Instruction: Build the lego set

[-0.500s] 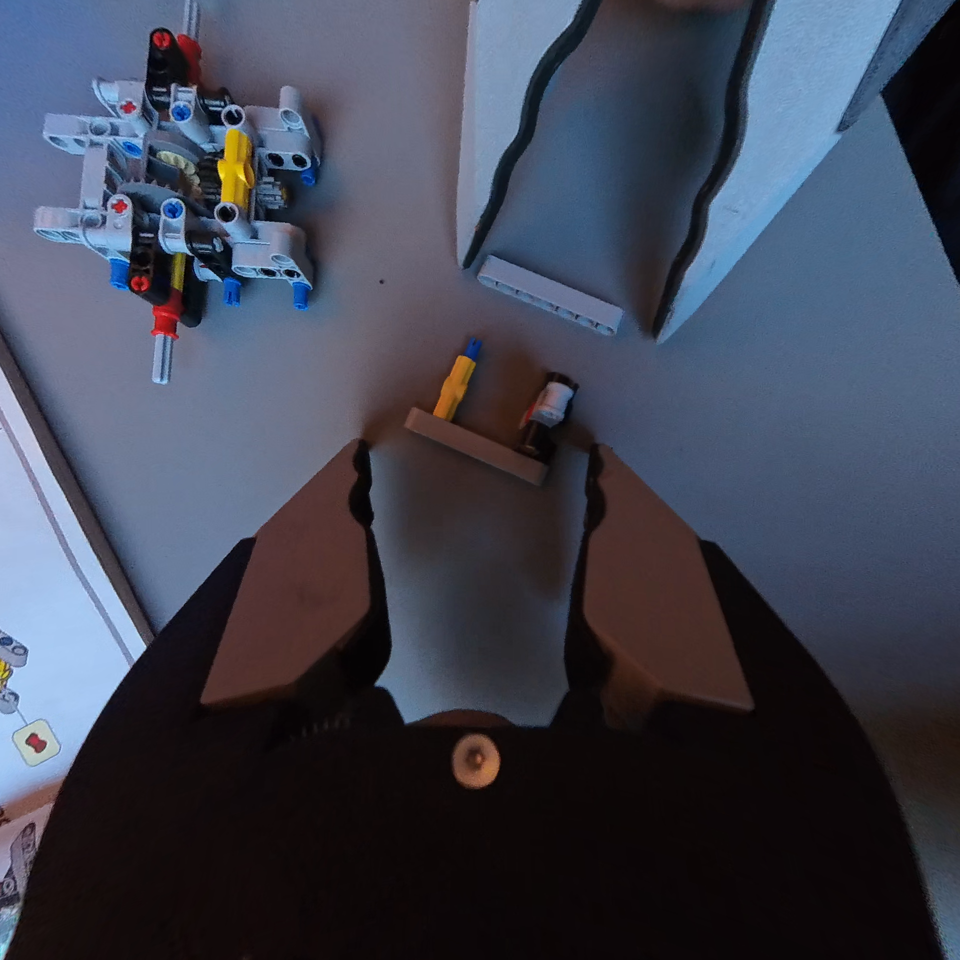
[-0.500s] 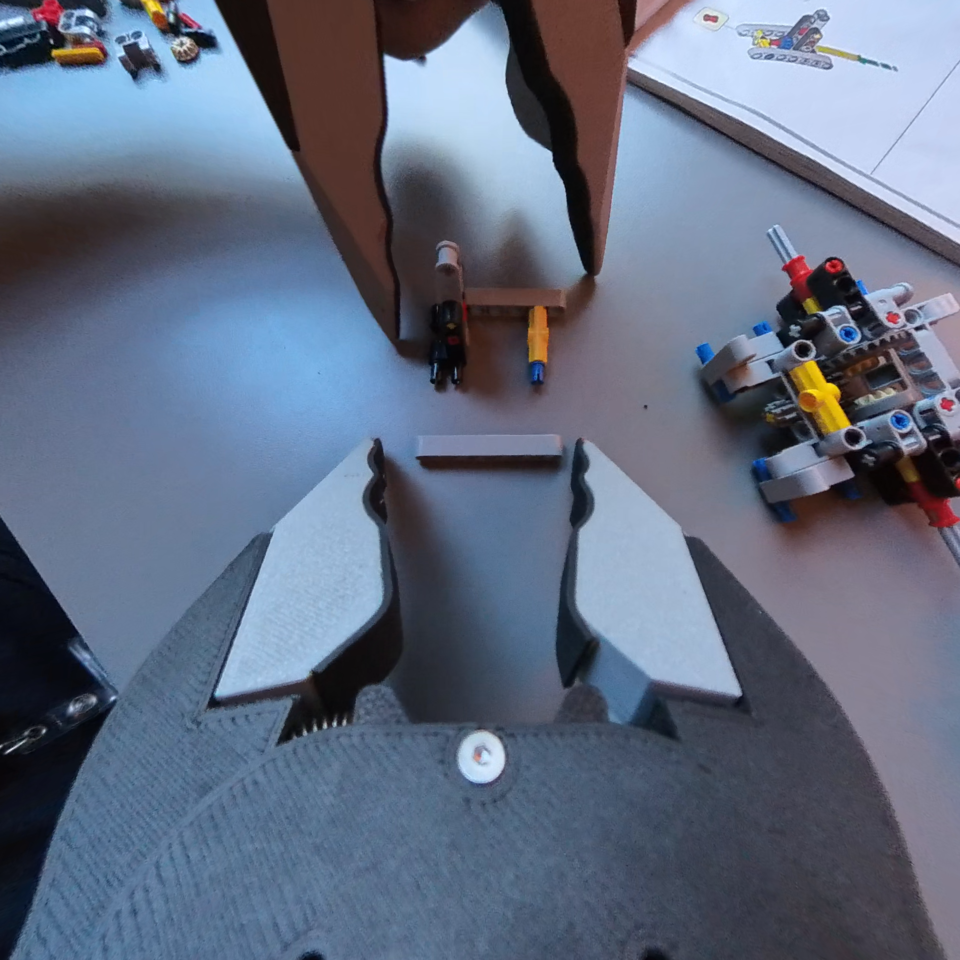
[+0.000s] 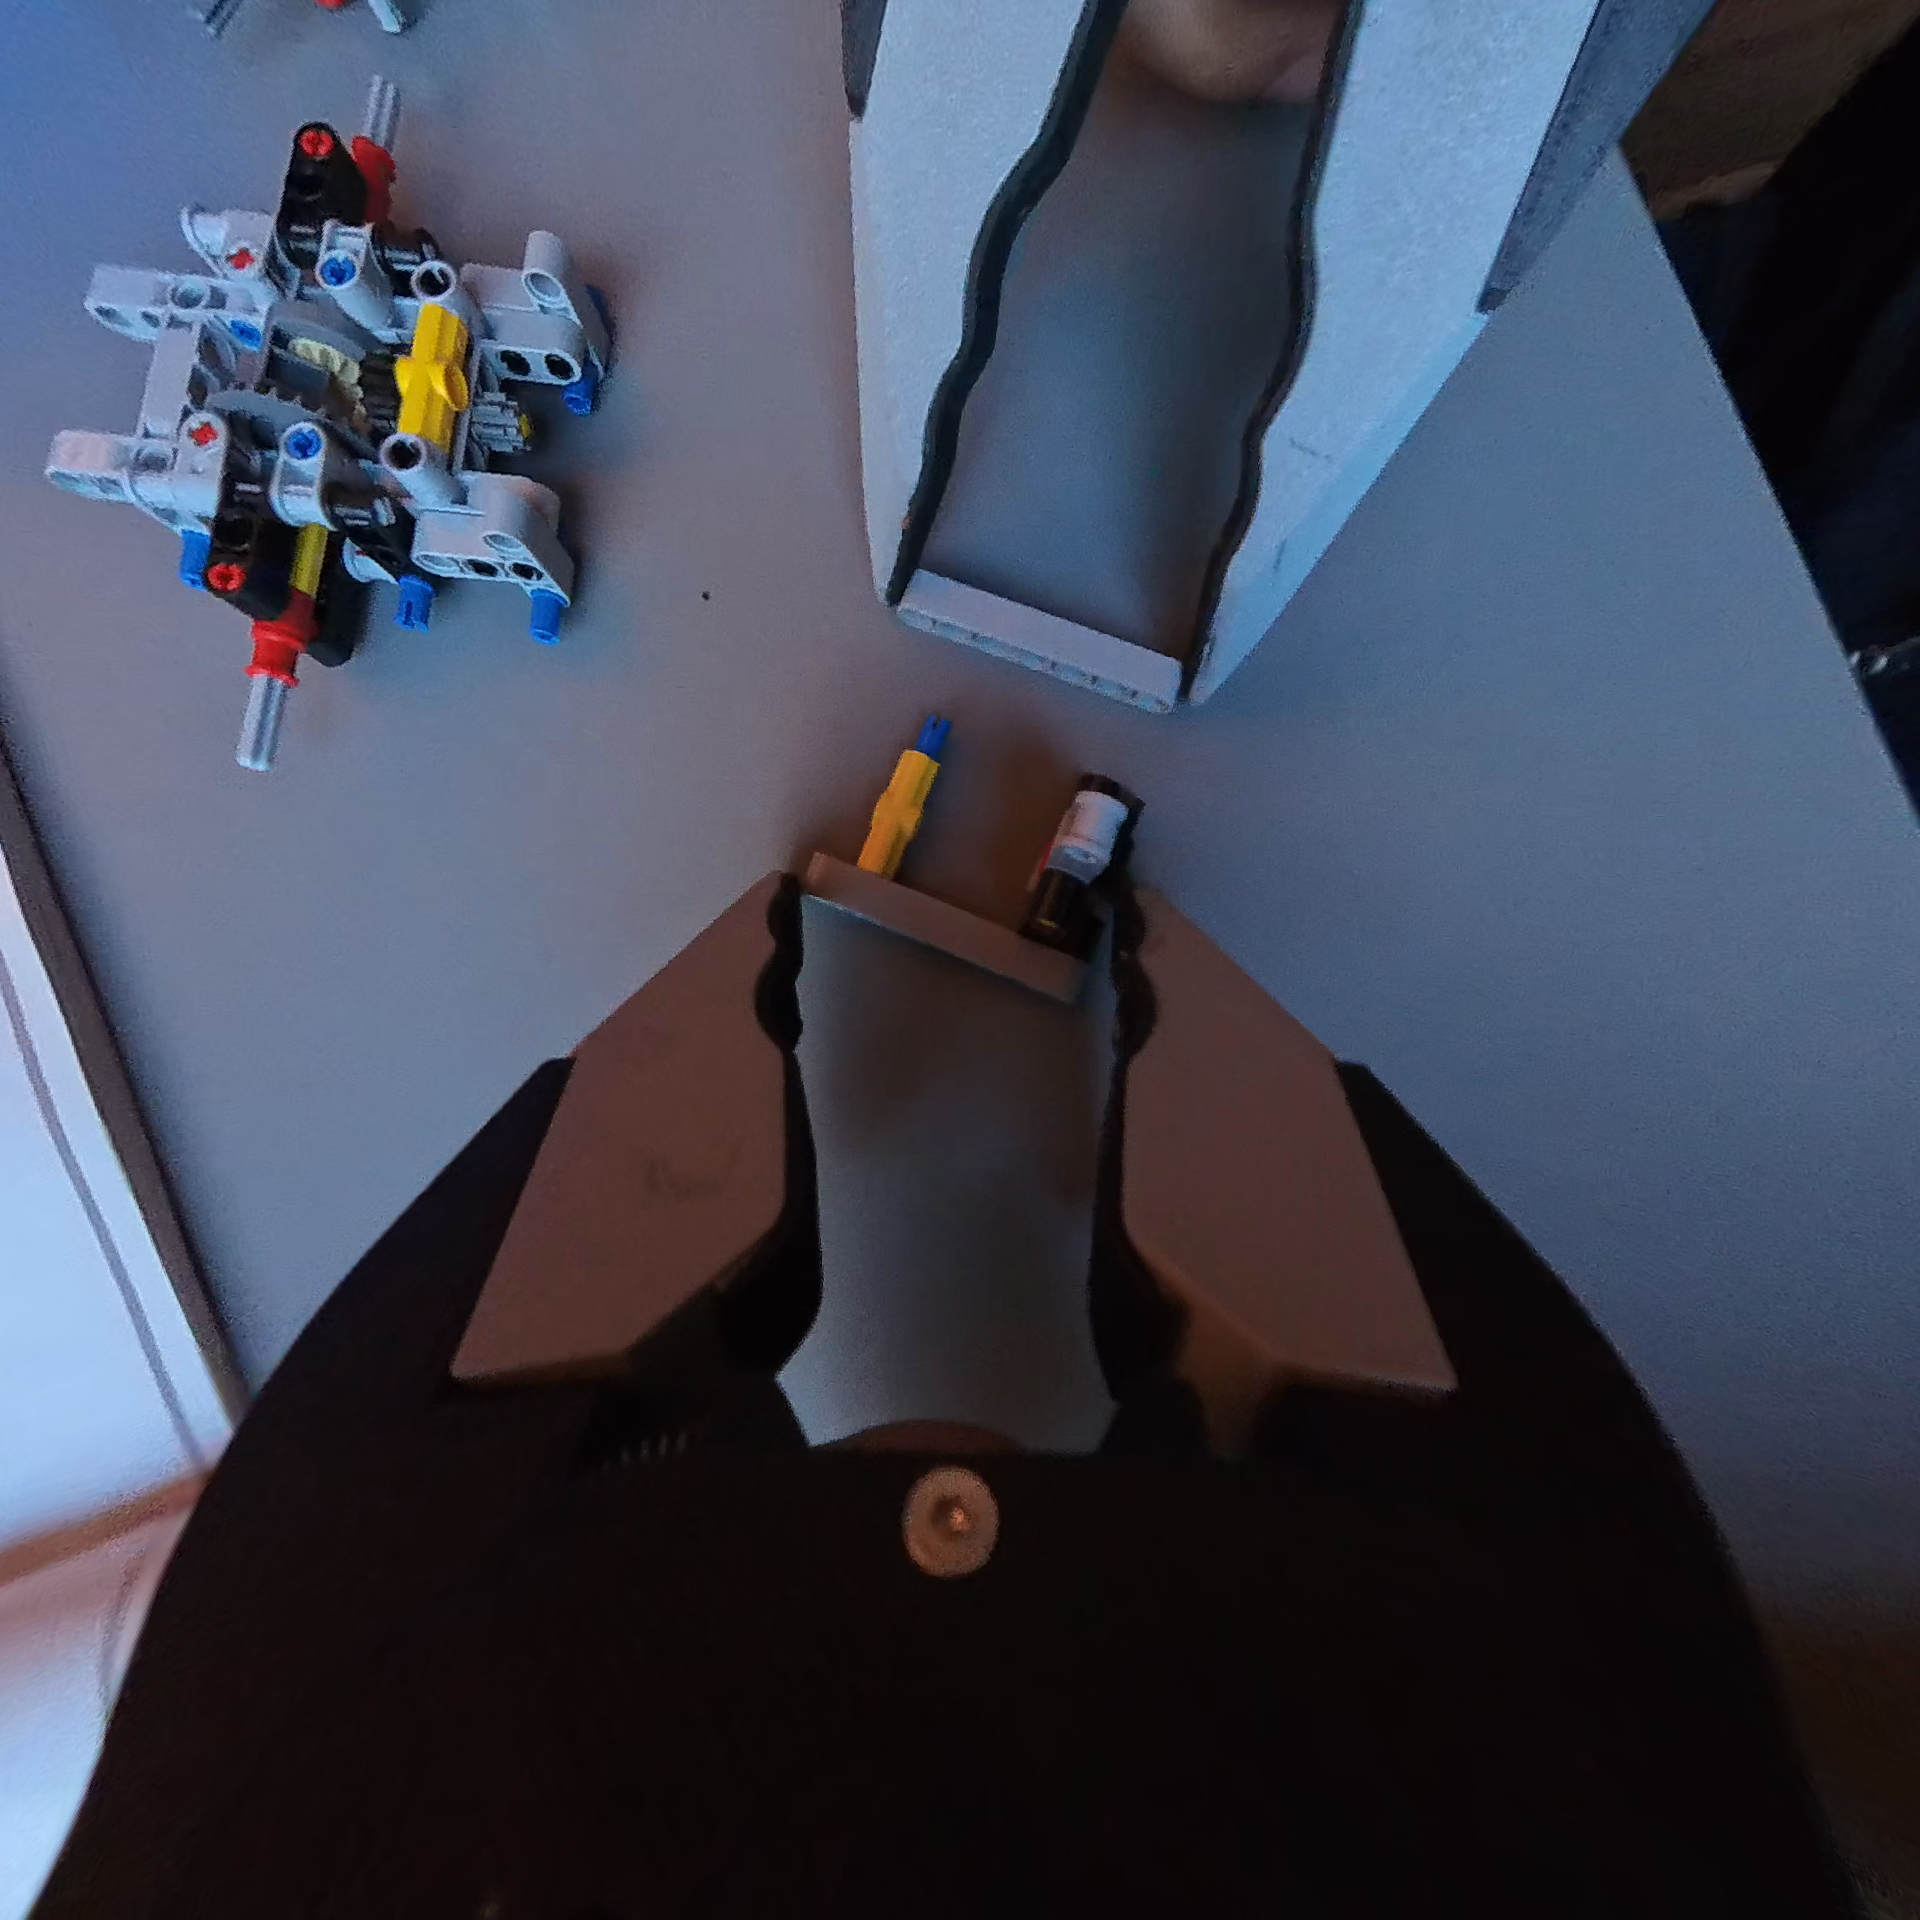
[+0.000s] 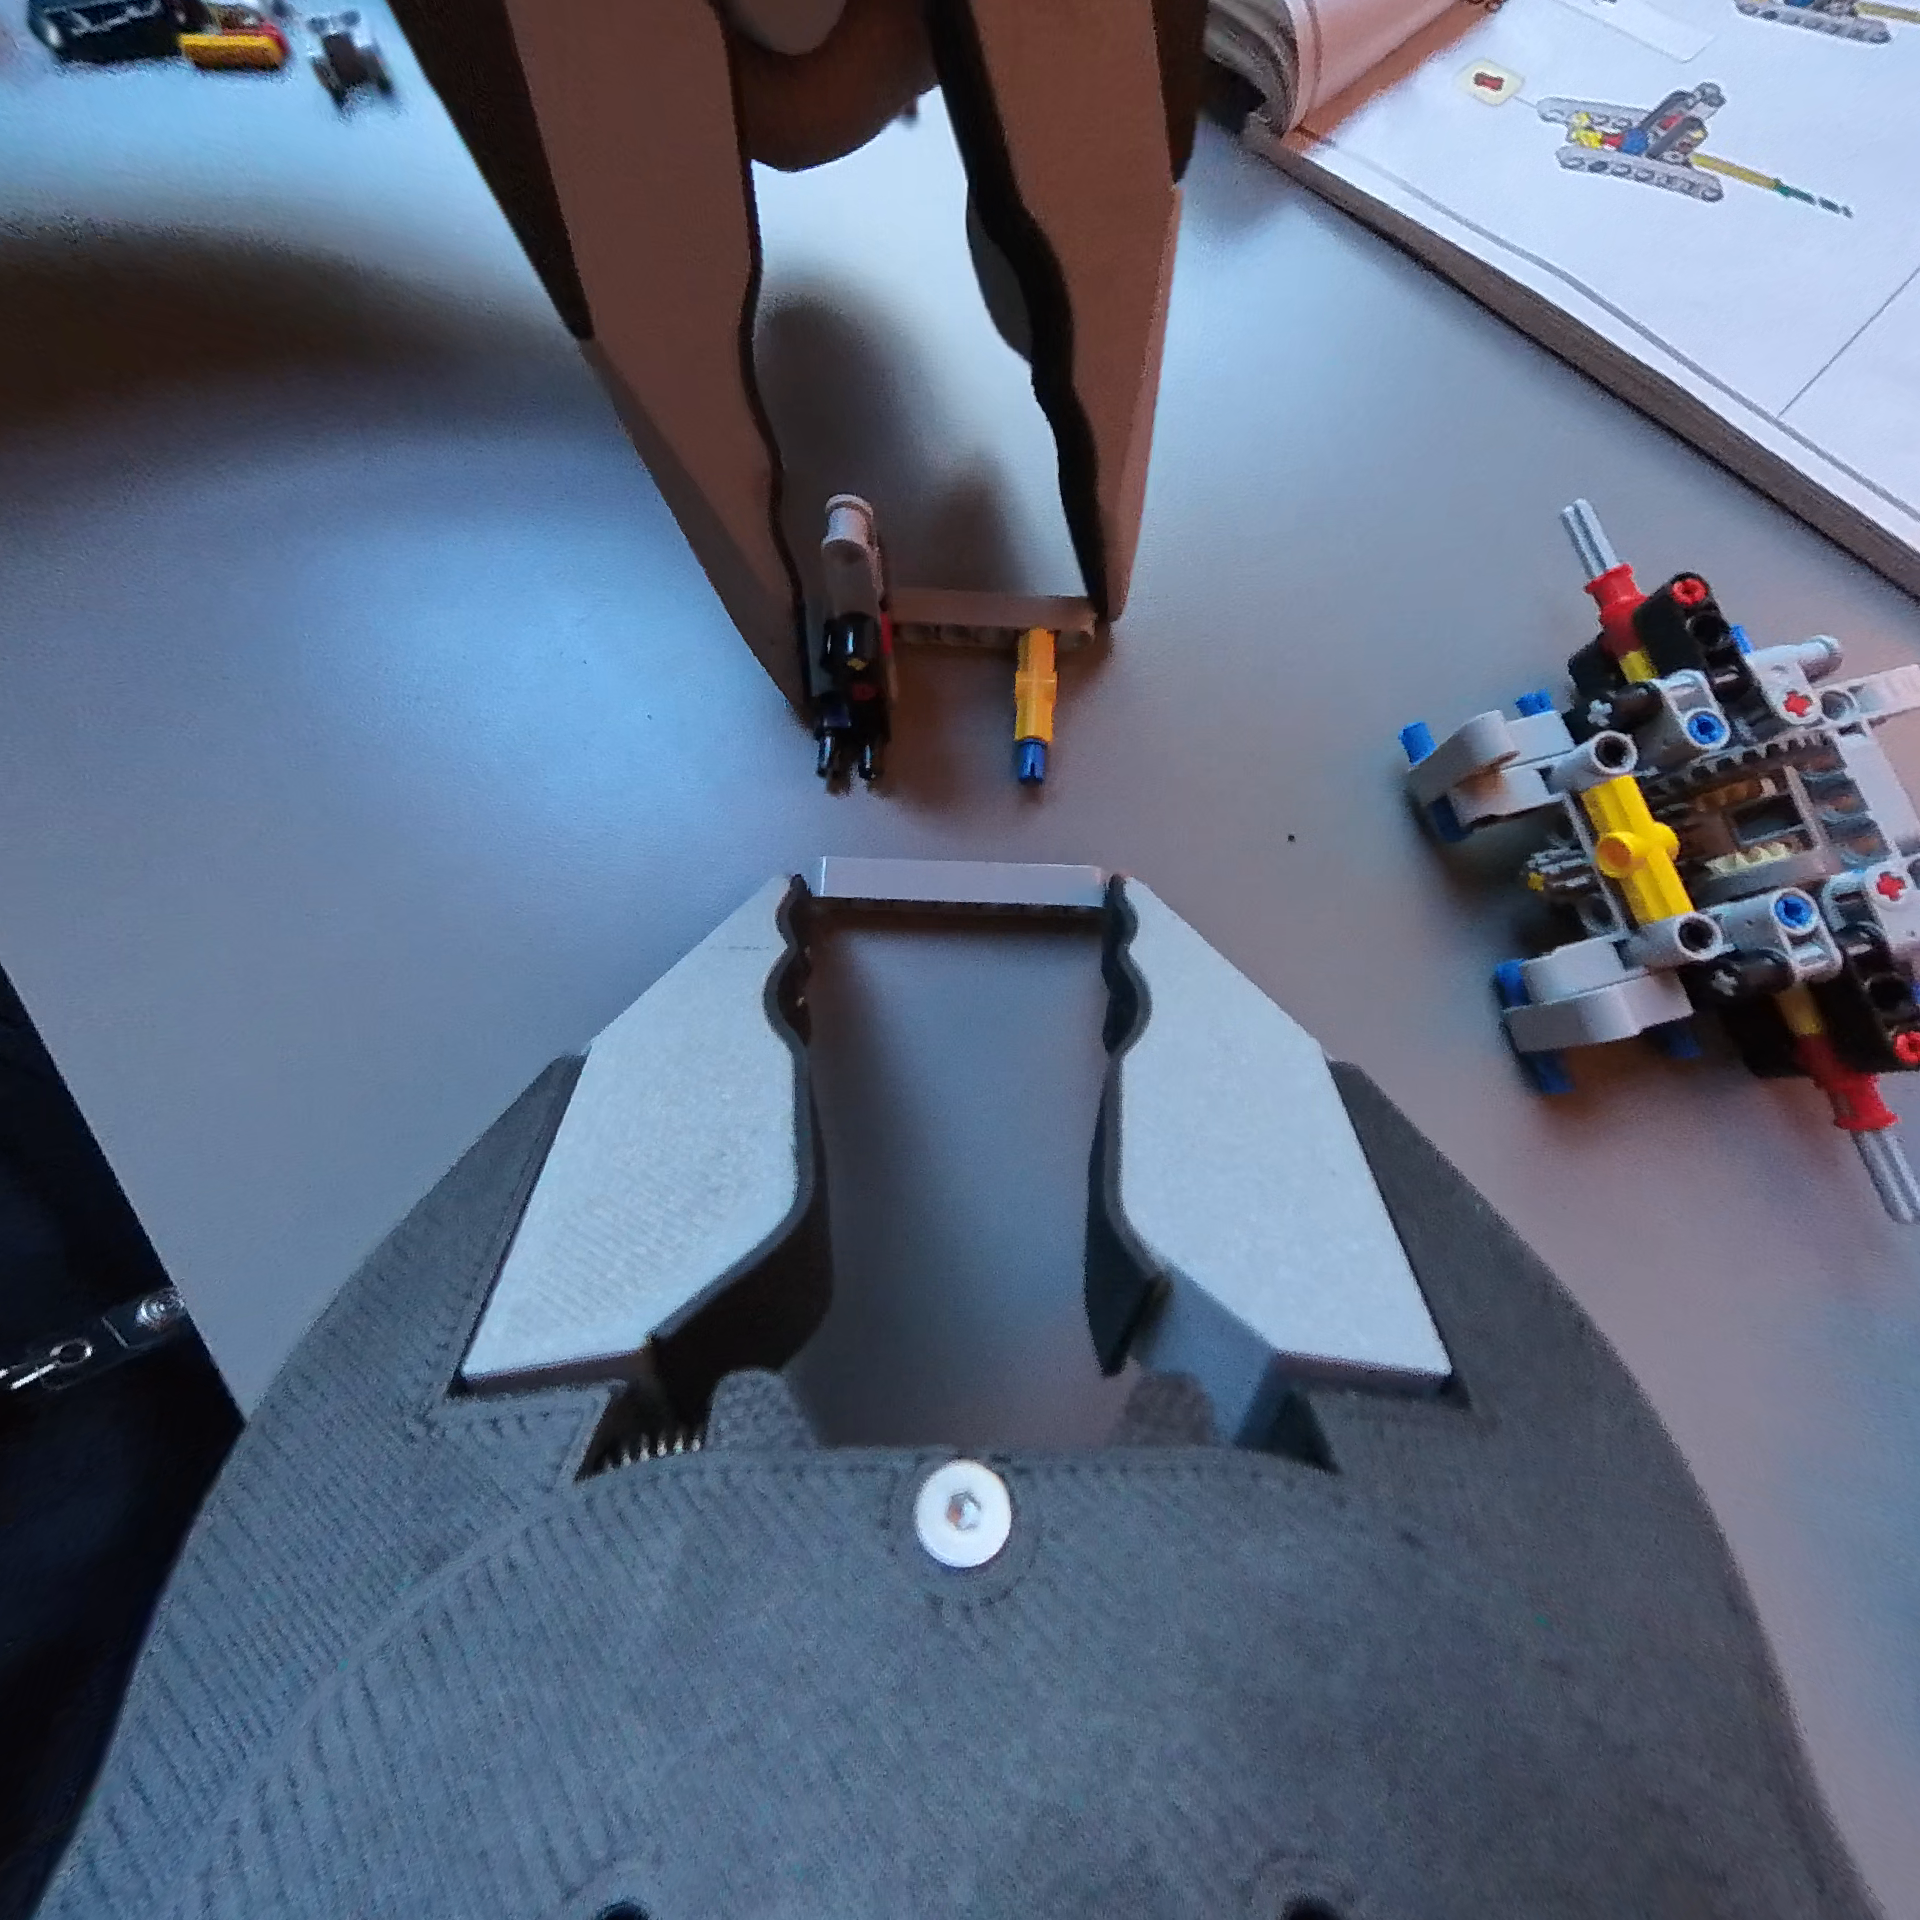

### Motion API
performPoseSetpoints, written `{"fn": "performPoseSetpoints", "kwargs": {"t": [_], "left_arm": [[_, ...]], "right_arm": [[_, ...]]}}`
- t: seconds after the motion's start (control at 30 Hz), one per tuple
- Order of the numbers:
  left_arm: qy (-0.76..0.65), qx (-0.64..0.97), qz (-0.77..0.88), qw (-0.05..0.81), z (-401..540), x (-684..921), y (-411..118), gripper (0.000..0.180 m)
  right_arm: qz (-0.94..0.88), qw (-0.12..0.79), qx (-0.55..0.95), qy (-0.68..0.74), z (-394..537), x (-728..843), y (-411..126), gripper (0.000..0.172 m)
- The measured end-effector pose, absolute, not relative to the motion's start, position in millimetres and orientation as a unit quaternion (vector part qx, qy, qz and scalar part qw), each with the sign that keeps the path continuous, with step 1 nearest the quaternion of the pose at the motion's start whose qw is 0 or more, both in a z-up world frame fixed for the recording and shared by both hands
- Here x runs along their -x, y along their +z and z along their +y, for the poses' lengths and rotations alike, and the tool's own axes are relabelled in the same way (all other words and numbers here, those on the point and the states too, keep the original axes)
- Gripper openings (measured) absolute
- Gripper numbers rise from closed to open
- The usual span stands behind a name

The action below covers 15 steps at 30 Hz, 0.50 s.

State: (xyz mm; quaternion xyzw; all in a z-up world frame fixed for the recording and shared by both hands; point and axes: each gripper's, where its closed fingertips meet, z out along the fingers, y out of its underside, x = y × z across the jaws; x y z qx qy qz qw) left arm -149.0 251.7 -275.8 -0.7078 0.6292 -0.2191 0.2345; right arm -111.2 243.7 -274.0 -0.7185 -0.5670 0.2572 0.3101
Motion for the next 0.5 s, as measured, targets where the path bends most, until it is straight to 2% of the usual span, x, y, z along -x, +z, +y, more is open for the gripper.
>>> {"fn": "performPoseSetpoints", "kwargs": {"t": [0.5], "left_arm": [[-0.221,0.767,0.51,0.321,238,137,-275,0.059]], "right_arm": [[-0.646,0.289,0.648,0.28,233,113,-275,0.054]]}}
